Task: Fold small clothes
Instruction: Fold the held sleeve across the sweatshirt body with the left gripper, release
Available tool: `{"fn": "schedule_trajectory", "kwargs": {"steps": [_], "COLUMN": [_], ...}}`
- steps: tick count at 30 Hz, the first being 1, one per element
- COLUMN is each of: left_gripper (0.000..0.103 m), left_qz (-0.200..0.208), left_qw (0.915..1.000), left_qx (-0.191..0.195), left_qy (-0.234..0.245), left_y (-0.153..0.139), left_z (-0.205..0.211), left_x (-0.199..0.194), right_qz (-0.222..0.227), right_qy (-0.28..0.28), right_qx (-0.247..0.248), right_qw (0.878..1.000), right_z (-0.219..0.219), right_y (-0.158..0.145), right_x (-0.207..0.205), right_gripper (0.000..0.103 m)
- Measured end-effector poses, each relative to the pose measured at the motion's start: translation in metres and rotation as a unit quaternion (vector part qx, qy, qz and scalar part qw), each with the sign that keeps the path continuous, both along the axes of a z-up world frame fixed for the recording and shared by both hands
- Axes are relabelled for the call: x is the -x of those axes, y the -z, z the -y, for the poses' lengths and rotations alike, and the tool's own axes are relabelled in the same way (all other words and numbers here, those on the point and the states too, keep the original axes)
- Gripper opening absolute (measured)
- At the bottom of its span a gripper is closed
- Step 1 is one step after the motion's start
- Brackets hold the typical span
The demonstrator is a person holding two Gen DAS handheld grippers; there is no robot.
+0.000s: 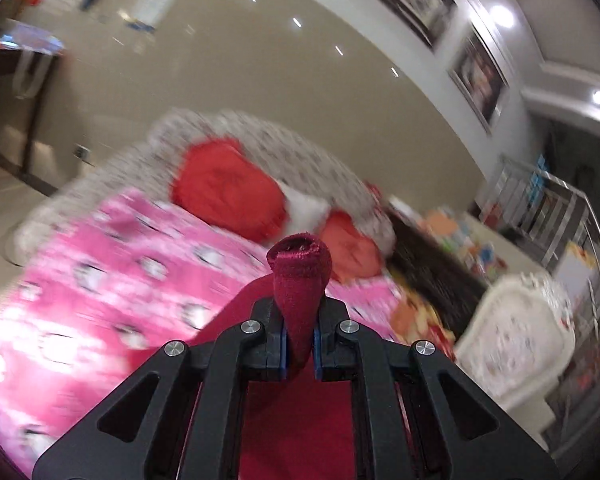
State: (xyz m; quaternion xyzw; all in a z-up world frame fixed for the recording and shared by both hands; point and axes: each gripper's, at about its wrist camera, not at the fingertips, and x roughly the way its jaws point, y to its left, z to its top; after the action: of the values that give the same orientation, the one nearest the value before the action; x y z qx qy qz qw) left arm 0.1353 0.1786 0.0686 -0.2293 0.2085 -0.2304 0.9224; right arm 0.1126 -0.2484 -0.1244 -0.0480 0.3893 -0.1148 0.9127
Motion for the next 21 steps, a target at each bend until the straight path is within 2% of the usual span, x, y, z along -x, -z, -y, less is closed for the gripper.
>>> {"fn": "schedule_trajectory", "kwargs": {"steps": [4, 7, 9, 12, 13, 17, 21], "left_gripper": [0.007, 0.007, 0.007, 0.007, 0.007, 0.007, 0.007], "left_qz": [-0.029, -0.055, -0.079, -0.103, -0.112, -0.154, -0.162], "left_qw": [0.9984, 0.9955, 0.9905, 0.9789, 0.9757, 0.9640, 0.9560], "left_qx": [-0.010, -0.002, 0.002, -0.019, -0.026, -0.006, 0.013], "left_qy": [0.048, 0.077, 0.113, 0.175, 0.187, 0.217, 0.245], "left_y": [0.031, 0.051, 0.067, 0.088, 0.096, 0.131, 0.139], "left_z": [0.091, 0.146, 0.188, 0.247, 0.262, 0.286, 0.300], "left_x": [-0.051, -0.080, -0.097, -0.105, -0.105, -0.112, -0.114], "right_qz": [0.002, 0.005, 0.007, 0.010, 0.010, 0.013, 0.015], "right_qy": [0.000, 0.000, -0.001, -0.001, -0.001, -0.001, -0.001], "right_qx": [0.000, -0.001, -0.001, -0.005, -0.006, -0.006, -0.005], "right_qw": [1.000, 1.000, 1.000, 1.000, 1.000, 1.000, 1.000], "right_z": [0.000, 0.001, 0.000, 0.001, 0.001, 0.001, 0.001], "right_y": [0.000, 0.000, 0.000, -0.001, -0.001, -0.002, -0.002], "right_x": [0.000, 0.000, 0.002, 0.003, 0.003, 0.003, 0.003], "right_gripper": [0.100, 0.100, 0.100, 0.100, 0.100, 0.100, 0.100]}}
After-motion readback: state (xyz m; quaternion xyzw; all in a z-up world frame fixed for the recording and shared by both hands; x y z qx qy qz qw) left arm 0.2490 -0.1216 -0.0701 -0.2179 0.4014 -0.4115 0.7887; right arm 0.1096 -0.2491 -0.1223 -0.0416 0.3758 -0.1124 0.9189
